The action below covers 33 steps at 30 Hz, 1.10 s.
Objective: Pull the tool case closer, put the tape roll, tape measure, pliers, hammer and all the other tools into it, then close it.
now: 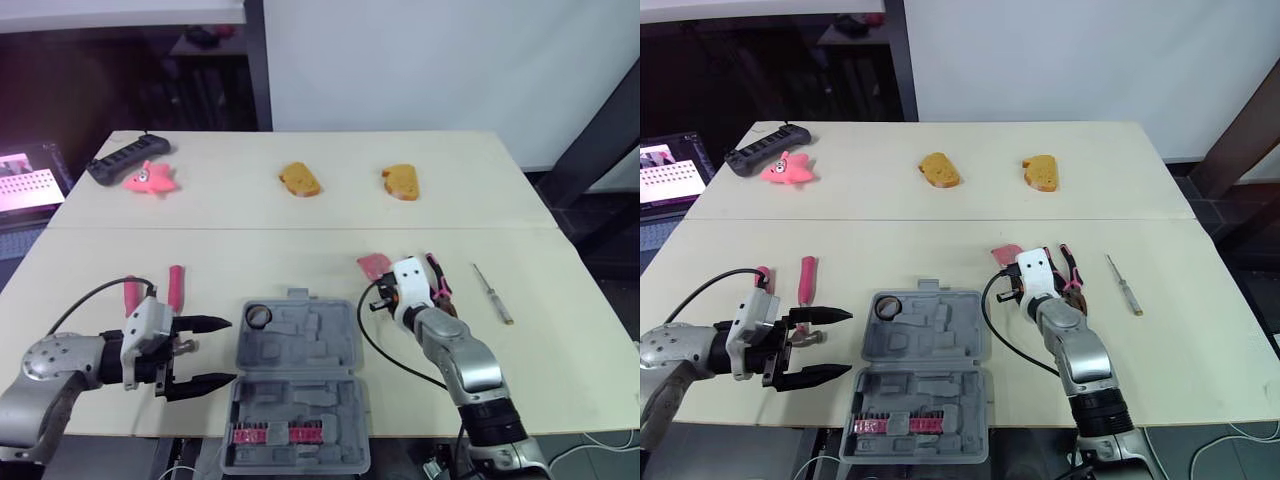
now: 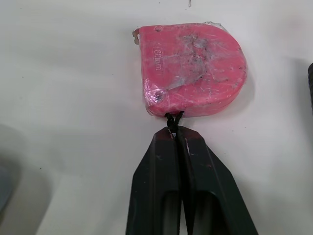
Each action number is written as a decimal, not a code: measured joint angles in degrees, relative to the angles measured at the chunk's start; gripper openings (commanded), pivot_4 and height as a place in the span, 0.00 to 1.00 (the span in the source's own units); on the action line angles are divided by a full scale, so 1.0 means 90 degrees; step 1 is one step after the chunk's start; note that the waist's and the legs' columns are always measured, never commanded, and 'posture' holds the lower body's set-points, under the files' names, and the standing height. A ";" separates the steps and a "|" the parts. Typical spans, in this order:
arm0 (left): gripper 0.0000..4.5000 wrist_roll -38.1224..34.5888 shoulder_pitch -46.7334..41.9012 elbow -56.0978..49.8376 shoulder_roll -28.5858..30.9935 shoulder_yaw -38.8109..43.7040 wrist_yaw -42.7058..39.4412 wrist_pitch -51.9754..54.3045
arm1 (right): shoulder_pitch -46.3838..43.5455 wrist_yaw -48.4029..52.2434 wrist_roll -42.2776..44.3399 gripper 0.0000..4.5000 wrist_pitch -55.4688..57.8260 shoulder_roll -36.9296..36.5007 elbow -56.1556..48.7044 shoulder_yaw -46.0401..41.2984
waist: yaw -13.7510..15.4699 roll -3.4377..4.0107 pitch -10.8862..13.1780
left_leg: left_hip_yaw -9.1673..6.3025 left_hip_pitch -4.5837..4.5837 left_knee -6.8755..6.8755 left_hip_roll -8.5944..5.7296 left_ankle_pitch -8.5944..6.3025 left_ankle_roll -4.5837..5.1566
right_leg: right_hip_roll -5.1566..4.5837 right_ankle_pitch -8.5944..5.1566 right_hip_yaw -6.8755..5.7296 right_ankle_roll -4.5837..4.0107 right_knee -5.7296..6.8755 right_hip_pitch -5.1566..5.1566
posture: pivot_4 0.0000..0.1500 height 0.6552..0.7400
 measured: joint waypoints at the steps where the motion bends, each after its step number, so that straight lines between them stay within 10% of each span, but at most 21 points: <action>1: 1.00 0.0002 -0.0008 0.0000 0.0000 -0.0002 0.0000 0.0000 | 0.0003 0.0009 0.0000 0.01 -0.0001 -0.0001 -0.0004 -0.0001 | 0.0000 0.0000 0.0000 | 0.0000 0.0000 0.0000 0.0000 0.0000 0.0000 | 0.0000 0.0000 0.0000 0.0000 0.0000 0.0000 | 1.00 1.00; 22: 1.00 0.0290 -0.0788 0.0670 -0.0130 -0.0746 -0.0343 -0.0352 | 0.4524 0.0827 0.0868 0.01 0.2549 -0.1360 -0.5665 0.0051 | 0.0083 0.0005 -0.0002 | 0.0000 -0.0005 0.0002 0.0000 -0.0001 0.0001 | 0.0001 -0.0016 0.0002 -0.0020 -0.0010 0.0000 | 1.00 1.00; 33: 1.00 0.0352 -0.0933 0.0836 -0.0150 -0.0943 -0.0529 -0.0507 | 0.4867 0.0618 0.1278 0.01 0.3496 -0.1161 -0.6042 -0.0041 | 0.0169 0.0004 -0.0002 | 0.0000 -0.0007 0.0003 0.0000 -0.0001 0.0001 | 0.0000 -0.0016 0.0002 -0.0021 -0.0015 0.0000 | 1.00 1.00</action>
